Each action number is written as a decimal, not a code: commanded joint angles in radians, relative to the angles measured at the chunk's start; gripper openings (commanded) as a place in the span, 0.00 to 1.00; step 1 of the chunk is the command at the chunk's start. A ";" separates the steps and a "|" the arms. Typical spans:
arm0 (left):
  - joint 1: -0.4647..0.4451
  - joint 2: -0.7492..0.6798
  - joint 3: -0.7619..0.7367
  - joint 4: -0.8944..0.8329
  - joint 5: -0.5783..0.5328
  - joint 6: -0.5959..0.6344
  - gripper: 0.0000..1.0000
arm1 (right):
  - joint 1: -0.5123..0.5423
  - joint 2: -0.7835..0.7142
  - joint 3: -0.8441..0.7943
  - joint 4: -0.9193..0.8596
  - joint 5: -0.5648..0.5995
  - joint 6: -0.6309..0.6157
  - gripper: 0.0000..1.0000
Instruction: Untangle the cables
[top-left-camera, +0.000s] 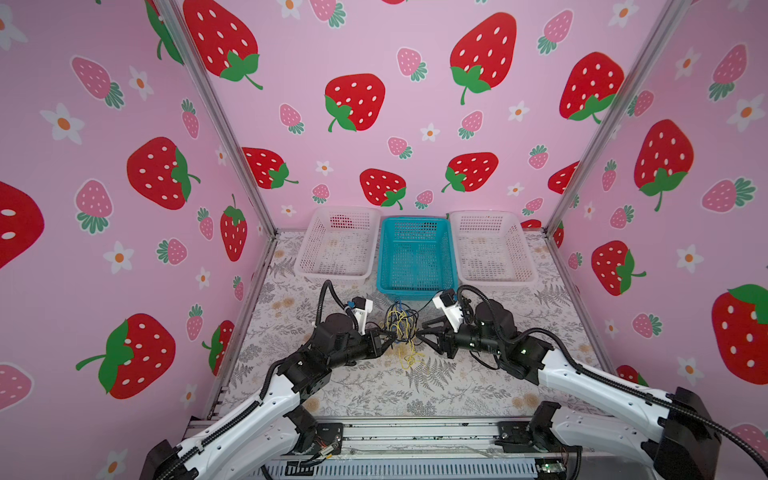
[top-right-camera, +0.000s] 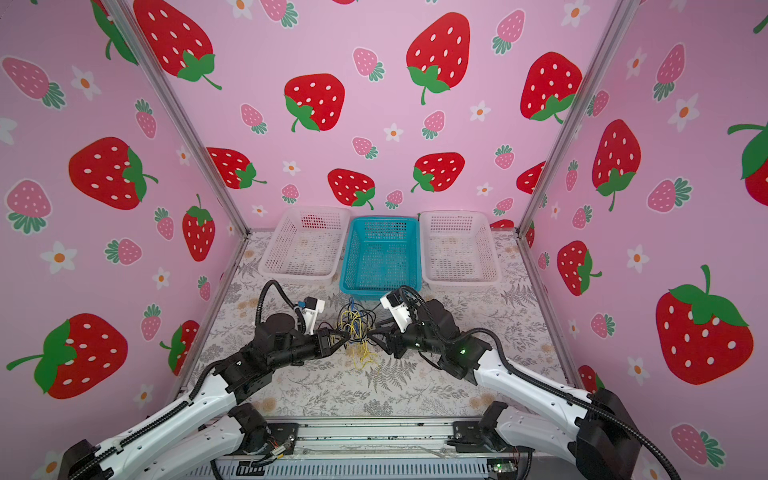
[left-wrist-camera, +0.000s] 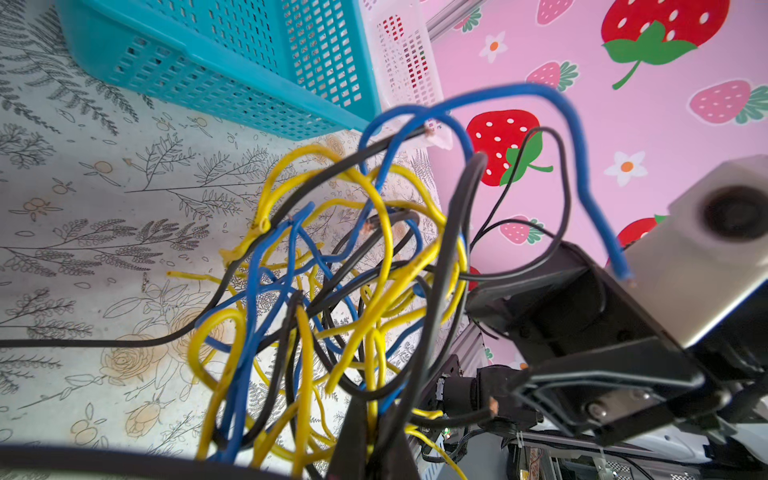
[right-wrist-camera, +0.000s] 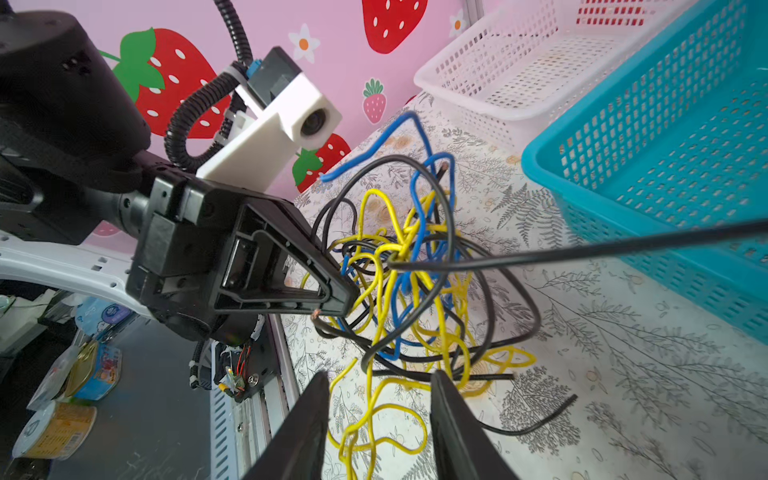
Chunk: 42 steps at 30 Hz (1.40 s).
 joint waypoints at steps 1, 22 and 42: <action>-0.001 0.001 0.028 0.077 0.005 -0.022 0.00 | 0.021 0.040 -0.011 0.120 0.046 0.043 0.39; -0.001 -0.067 0.007 -0.090 -0.067 0.034 0.00 | 0.042 0.035 -0.042 0.030 0.350 0.006 0.00; 0.119 0.017 -0.030 -0.219 -0.010 0.101 0.11 | -0.132 -0.314 0.042 -0.319 0.426 -0.073 0.00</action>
